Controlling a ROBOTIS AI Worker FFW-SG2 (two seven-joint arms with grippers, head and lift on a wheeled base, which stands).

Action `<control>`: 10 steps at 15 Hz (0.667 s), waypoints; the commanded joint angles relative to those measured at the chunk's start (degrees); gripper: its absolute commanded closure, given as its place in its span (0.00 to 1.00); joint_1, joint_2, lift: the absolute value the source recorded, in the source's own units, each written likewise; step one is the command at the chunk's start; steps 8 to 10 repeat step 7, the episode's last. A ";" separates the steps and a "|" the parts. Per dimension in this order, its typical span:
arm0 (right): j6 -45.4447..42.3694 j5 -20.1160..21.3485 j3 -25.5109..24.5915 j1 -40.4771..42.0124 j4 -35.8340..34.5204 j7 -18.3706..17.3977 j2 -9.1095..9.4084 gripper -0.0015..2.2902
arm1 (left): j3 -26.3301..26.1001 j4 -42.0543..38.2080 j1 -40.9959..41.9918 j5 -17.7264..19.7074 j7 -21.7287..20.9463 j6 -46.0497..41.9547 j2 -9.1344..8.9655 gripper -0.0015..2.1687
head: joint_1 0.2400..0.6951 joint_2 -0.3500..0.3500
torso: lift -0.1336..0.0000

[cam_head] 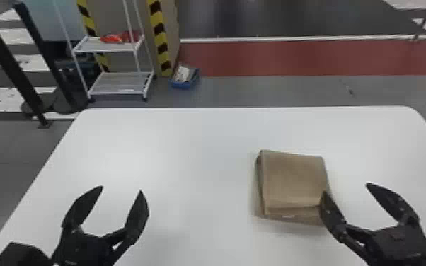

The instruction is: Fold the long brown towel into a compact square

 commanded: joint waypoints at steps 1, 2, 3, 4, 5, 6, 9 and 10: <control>-0.14 -0.04 0.00 0.09 0.14 0.00 0.05 0.04 | 0.09 -0.83 0.67 -0.04 0.00 0.00 -0.15 0.05 | 1.00 0.61 | 0.07; -0.14 -0.04 0.00 0.00 0.23 0.00 0.05 0.04 | 0.09 -0.92 0.85 -0.04 0.00 0.00 -0.15 0.05 | 1.00 0.61 | 0.07; -0.14 -0.04 0.00 0.00 0.23 0.00 0.05 0.04 | 0.09 -0.92 0.85 -0.04 0.00 0.00 -0.15 0.05 | 1.00 0.61 | 0.07; -0.14 -0.04 0.00 0.00 0.23 0.00 0.05 0.04 | 0.09 -0.92 0.85 -0.04 0.00 0.00 -0.15 0.05 | 1.00 0.61 | 0.07; -0.31 -0.04 0.00 0.00 0.32 0.00 0.05 0.04 | 0.09 -0.92 0.85 -0.04 0.00 0.00 -0.15 0.05 | 1.00 0.61 | 0.07; -0.49 -0.04 -0.09 0.00 0.49 0.00 0.05 0.04 | 0.09 -0.92 0.85 -0.04 0.00 0.00 -0.15 0.05 | 1.00 0.61 | 0.07; -0.49 -0.04 -0.09 0.00 0.58 0.00 0.05 0.04 | 0.09 -0.92 0.85 -0.04 0.00 0.00 -0.15 0.05 | 1.00 0.61 | 0.07; -0.49 -0.04 -0.09 0.00 0.58 0.00 0.05 0.04 | 0.09 -0.92 0.85 -0.04 0.00 0.00 -0.15 0.05 | 1.00 0.61 | 0.07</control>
